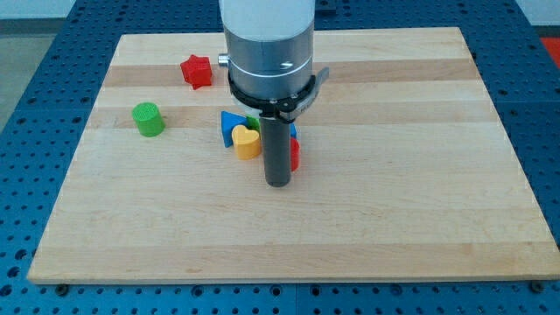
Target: Move red circle into yellow heart
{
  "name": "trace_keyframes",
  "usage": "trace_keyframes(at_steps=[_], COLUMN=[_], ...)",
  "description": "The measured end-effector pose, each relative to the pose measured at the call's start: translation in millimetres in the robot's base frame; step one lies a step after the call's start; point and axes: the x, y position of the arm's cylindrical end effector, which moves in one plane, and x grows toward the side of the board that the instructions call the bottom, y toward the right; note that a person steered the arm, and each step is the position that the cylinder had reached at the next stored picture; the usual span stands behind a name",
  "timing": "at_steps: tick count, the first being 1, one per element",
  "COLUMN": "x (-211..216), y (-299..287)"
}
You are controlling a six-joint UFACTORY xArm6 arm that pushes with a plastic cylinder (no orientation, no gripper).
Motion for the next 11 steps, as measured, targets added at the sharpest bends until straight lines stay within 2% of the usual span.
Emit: trace_keyframes(at_steps=[1,2,3,4,7,9,11], x=[-13,3,17,12,-35,-28,1], y=[0,1,27,52,53,14,26])
